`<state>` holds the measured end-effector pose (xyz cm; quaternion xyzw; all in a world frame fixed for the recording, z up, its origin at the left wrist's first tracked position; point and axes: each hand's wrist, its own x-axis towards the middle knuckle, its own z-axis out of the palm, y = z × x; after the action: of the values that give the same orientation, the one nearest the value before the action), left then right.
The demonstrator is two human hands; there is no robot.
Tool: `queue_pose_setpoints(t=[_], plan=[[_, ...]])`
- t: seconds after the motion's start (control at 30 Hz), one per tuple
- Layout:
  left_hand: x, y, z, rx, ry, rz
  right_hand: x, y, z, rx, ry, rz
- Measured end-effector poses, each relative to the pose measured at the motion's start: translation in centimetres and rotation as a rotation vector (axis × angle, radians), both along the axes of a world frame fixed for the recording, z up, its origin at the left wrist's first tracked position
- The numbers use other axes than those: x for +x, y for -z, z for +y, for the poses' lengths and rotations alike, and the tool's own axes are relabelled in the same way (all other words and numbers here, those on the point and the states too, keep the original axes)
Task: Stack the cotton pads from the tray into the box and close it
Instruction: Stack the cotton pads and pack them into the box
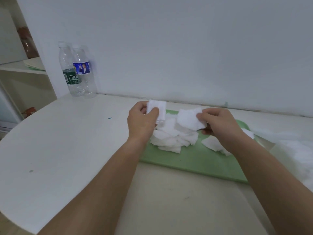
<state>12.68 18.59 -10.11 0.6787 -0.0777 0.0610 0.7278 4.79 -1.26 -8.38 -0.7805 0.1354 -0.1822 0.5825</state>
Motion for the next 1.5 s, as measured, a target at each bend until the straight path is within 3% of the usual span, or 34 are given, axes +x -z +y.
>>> queue_pose_setpoints(t=[0.13, 0.23, 0.43, 0.57, 0.67, 0.83, 1.5], plan=[[-1.1, 0.2, -1.1, 0.087, 0.105, -0.013, -0.6, 1.2, -0.8, -0.073, 0.055, 0.086], [-1.6, -0.1, -1.4, 0.094, 0.203, -0.01, -0.3, 1.3, -0.4, -0.089, 0.062, 0.025], [-1.8, -0.5, -1.3, 0.012, 0.156, -0.01, -0.3, 0.7, -0.1, 0.179, -0.013, -0.083], [-1.6, -0.5, -0.9, 0.068, 0.177, 0.024, -0.6, -0.4, -0.3, 0.28, -0.108, -0.147], [-1.9, -0.6, -1.0, 0.127, 0.309, 0.025, -0.8, -1.2, -0.3, 0.191, -0.215, -0.171], [-2.7, -0.6, -1.5, 0.204, 0.516, 0.0, -1.4, -2.6, -0.6, -0.125, -0.309, -0.167], [-2.7, -1.0, -1.4, 0.075, 0.699, 0.112, -0.7, -2.0, -0.6, -0.368, -0.158, -0.226]])
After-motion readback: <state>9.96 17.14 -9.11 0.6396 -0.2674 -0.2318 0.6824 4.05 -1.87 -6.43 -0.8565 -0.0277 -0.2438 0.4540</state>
